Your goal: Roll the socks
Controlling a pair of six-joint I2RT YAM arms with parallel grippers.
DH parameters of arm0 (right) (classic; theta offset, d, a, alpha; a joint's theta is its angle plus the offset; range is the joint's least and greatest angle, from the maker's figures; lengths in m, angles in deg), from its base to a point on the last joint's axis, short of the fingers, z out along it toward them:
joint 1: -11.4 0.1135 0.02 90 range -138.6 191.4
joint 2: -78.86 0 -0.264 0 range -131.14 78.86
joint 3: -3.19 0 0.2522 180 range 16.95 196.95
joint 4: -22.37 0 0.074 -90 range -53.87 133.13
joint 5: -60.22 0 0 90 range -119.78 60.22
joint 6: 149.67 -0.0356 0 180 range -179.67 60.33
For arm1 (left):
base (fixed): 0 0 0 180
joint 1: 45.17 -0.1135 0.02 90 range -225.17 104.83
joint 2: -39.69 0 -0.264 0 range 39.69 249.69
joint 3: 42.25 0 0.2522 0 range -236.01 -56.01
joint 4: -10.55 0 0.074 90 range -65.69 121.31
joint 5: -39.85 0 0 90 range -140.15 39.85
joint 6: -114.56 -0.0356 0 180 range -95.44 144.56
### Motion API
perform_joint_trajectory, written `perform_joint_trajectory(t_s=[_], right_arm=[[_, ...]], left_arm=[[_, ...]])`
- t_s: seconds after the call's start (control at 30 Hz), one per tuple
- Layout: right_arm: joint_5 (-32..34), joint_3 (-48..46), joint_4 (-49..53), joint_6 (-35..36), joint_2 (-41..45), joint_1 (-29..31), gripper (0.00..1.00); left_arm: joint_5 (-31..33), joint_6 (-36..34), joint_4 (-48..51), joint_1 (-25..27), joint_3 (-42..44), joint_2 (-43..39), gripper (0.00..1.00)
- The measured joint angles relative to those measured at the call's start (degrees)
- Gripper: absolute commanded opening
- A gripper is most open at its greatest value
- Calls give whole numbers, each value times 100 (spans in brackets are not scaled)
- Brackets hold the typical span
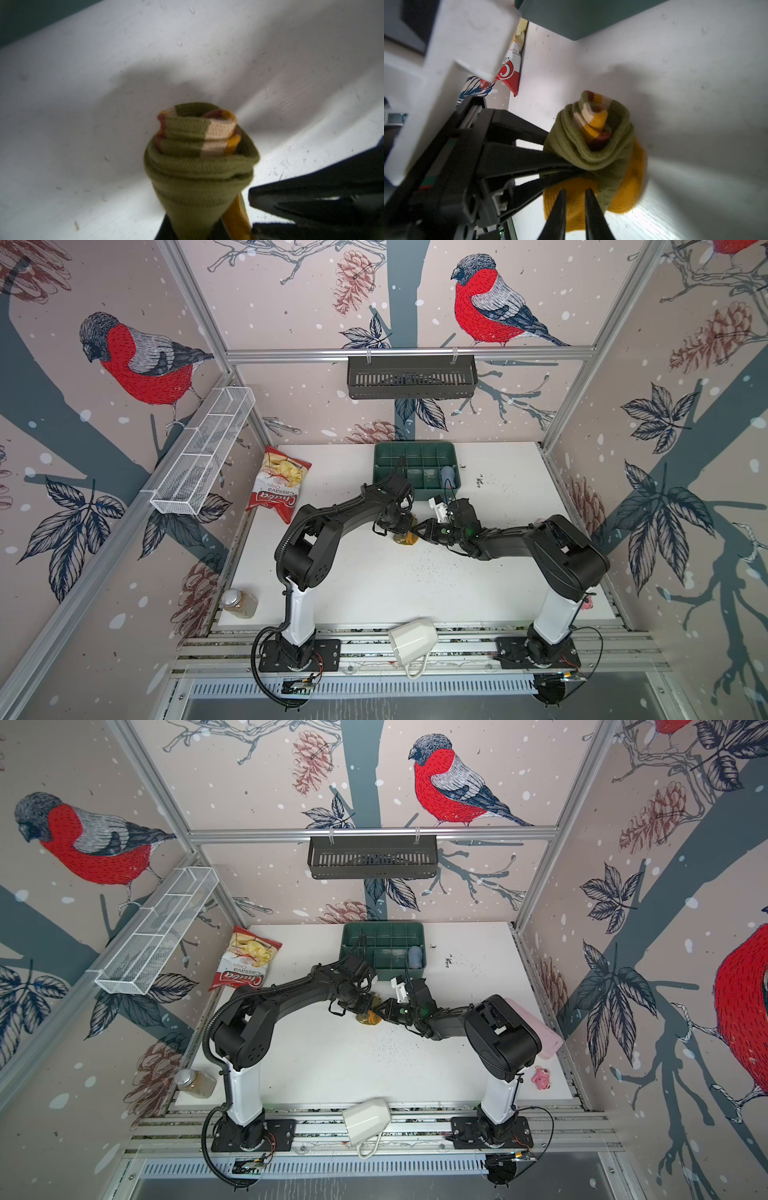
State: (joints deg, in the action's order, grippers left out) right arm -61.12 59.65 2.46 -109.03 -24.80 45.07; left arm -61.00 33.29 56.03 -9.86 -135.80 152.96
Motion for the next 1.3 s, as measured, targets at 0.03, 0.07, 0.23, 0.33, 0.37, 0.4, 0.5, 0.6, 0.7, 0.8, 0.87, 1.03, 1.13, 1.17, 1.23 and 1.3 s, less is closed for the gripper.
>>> perform_joint_trajectory(t_s=[0.03, 0.07, 0.23, 0.33, 0.37, 0.4, 0.5, 0.6, 0.7, 0.8, 0.87, 1.03, 1.13, 1.17, 1.23, 1.3], right_arm=[[0, 31, -7, 0, -17, 0, 19], [0, 74, -11, 2, -42, 0, 18], [-20, 205, -35, 9, -114, 39, 16], [-81, 219, -37, 33, -162, 120, 14], [-87, 221, -31, 63, -173, 155, 14], [-92, 225, -11, 120, -186, 188, 13], [-105, 254, 107, 249, -232, 273, 11], [-94, 308, 299, 393, -284, 341, 10], [-15, 389, 538, 595, -330, 378, 9], [11, 472, 682, 734, -435, 382, 9], [-2, 511, 673, 756, -507, 374, 9], [-245, 608, 551, 758, -730, 264, 9], [-431, 638, 426, 758, -848, 212, 10], [-479, 610, 358, 754, -857, 190, 12], [-564, 455, 149, 734, -811, 136, 20], [-671, 142, -133, 601, -662, -13, 28]], left_arm=[[-2, -4, -2, 0, 7, 2, 0], [-4, -9, -4, 0, 7, 9, 0], [-7, -15, -11, 0, 0, 42, 0], [-7, -15, 2, 0, -33, 72, 0], [-7, -17, 20, 0, -50, 83, 0], [-7, -20, 33, 0, -68, 92, 0], [9, -46, 87, 0, -109, 114, 0], [15, -79, 155, 0, -160, 140, 0], [28, -120, 188, 0, -184, 146, 0], [35, -127, 205, 0, -195, 146, 0], [42, -164, 210, 0, -199, 149, 5], [76, -168, 162, -4, -170, 114, 15], [138, -166, 125, -13, -125, 72, 7], [164, -166, 127, -13, -127, 72, 3], [166, -162, 168, -13, -162, 90, 0], [162, -162, 223, -7, -236, 146, 0]])
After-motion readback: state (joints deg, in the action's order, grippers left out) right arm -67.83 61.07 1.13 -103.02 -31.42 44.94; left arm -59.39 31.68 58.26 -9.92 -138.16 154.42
